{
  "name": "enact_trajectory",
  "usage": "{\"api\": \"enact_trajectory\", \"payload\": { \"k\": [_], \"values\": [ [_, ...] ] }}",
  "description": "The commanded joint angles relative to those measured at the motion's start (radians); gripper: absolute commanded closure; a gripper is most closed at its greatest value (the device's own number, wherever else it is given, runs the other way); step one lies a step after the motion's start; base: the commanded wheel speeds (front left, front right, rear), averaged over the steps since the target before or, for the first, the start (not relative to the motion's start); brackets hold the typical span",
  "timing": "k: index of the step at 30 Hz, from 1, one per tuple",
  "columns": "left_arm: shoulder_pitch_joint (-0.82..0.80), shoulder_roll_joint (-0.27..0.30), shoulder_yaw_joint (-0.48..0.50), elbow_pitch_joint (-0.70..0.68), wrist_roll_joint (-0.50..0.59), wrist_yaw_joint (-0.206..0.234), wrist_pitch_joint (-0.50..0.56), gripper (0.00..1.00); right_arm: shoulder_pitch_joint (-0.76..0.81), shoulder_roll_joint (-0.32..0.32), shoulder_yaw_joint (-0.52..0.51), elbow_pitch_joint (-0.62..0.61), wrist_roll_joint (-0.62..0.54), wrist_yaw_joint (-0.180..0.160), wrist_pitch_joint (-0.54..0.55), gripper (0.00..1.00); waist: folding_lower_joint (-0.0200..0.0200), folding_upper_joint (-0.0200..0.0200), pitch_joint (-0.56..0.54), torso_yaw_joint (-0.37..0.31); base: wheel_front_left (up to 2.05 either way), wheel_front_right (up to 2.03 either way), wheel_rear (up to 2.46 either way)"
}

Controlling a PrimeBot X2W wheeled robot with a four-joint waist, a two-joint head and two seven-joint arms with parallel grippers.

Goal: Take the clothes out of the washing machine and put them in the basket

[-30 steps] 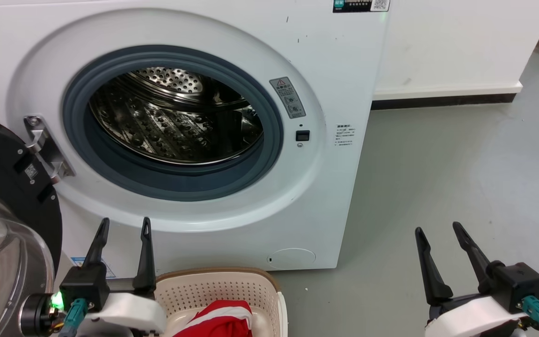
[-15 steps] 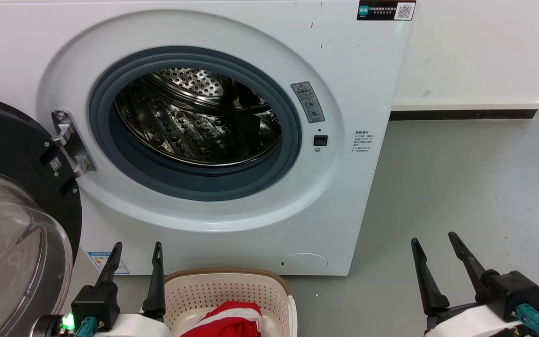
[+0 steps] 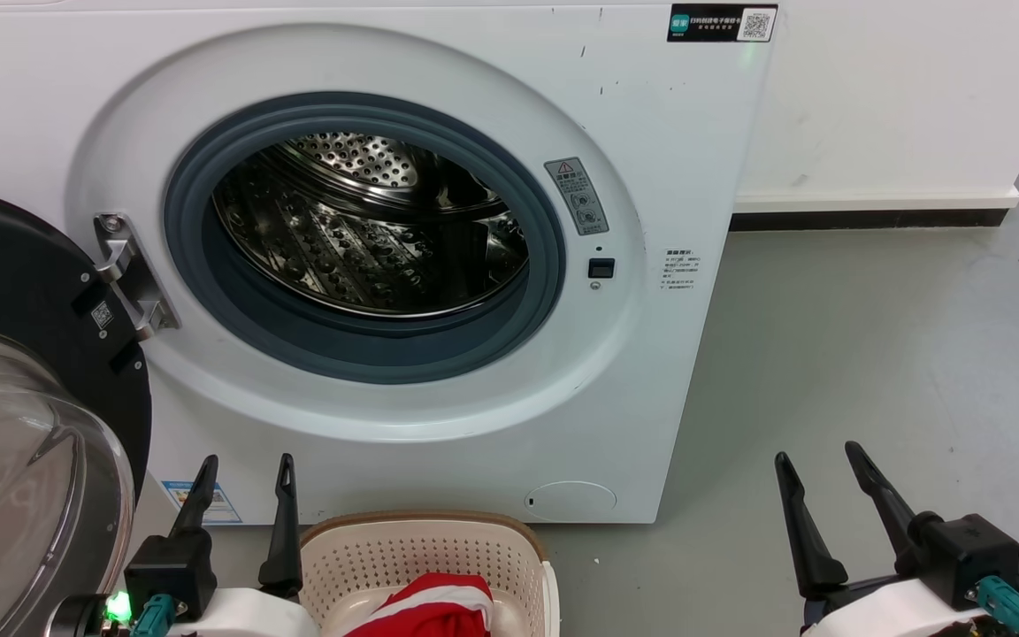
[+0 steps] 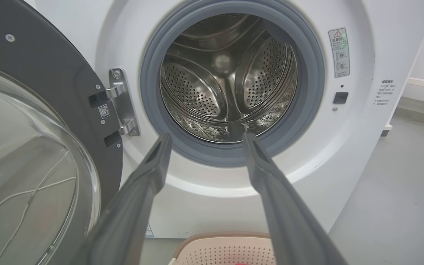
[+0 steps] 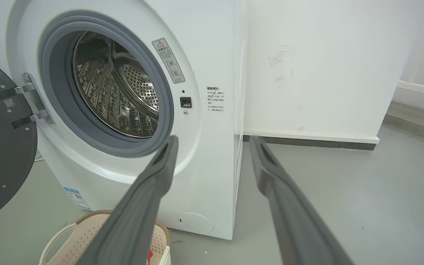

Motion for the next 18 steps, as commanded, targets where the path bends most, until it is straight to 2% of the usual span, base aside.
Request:
{"api": "enact_trajectory", "payload": {
  "k": [1,6,7,10,18],
  "values": [
    [-0.009,0.005,0.0,0.001,-0.005,0.001,0.002,0.0,0.012,0.001,0.0,0.0,0.009,-0.001,-0.004,0.0,0.0,0.0,0.0,0.0,0.0,0.0,0.0],
    [-0.008,0.005,-0.001,0.002,-0.011,0.007,0.007,0.0,0.012,0.001,0.005,0.003,0.014,-0.001,-0.006,0.0,0.0,0.0,0.0,0.001,0.0,0.0,0.0],
    [-0.007,0.004,-0.002,0.002,-0.013,0.007,0.006,1.0,0.012,0.001,0.005,0.003,0.015,-0.001,-0.006,1.0,0.0,0.0,0.0,0.001,0.0,0.0,0.0],
    [0.012,-0.006,-0.003,0.019,-0.016,0.0,0.007,1.0,0.005,0.0,0.007,0.022,0.012,0.0,-0.003,1.0,0.0,0.0,0.001,0.0,0.0,0.0,0.0],
    [-0.009,-0.017,0.016,0.04,-0.179,-0.022,0.028,1.0,-0.017,-0.011,0.001,0.048,0.193,0.0,0.004,1.0,0.0,0.0,0.005,-0.001,0.0,0.0,0.0]
  ]
}}
